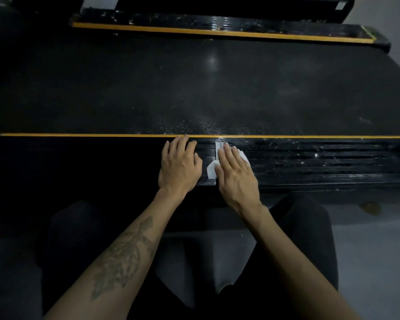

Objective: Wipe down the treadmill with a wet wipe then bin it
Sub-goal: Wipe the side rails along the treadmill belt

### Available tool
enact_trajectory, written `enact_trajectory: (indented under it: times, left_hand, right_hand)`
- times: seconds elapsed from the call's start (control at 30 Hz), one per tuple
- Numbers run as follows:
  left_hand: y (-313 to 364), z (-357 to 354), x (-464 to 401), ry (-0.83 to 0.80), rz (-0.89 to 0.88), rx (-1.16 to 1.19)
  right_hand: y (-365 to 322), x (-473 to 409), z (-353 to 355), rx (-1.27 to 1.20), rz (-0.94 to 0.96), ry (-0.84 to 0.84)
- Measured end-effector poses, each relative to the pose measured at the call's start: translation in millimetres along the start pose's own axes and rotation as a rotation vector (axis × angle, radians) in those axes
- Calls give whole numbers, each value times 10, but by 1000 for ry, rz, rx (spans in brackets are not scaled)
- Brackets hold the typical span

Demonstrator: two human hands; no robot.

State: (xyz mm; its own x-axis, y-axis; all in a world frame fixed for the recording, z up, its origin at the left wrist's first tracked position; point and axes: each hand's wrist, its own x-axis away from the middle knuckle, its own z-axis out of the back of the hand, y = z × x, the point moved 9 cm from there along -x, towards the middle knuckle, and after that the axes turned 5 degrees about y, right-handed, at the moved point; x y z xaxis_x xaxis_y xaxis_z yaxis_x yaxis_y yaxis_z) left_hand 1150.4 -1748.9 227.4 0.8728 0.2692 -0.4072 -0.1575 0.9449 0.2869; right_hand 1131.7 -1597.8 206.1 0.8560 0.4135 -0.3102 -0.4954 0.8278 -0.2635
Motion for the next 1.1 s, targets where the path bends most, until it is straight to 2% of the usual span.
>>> enact_trajectory:
  times: [0.13,0.3,0.5,0.7,0.87,1.0,1.1]
  left_hand:
    - [2,6,-6,2,-1,-1]
    - [-14,-15,-2,-16,7,-22]
    - [11,10,-15,-3,2,-7]
    - [11,4,-3,-14,0,-10]
    - [9,21,-14,9,4,-3]
    - [-2,4,-14,-6,-1,-17]
    - [10,9,-4,-3,-7,-6]
  right_hand:
    - [-42,145,39,38,-65,65]
    - [-110,-120,-18,-1,30,-86]
    - [-43,64,22,40,-98,-44]
    - [-115,-200,-32,15,22,-190]
    - [-58,-120,-16,16,-103,-108]
    - [-195,-229,-96,-42,32,-208]
    - [-108,-400,-110,4,56,-243]
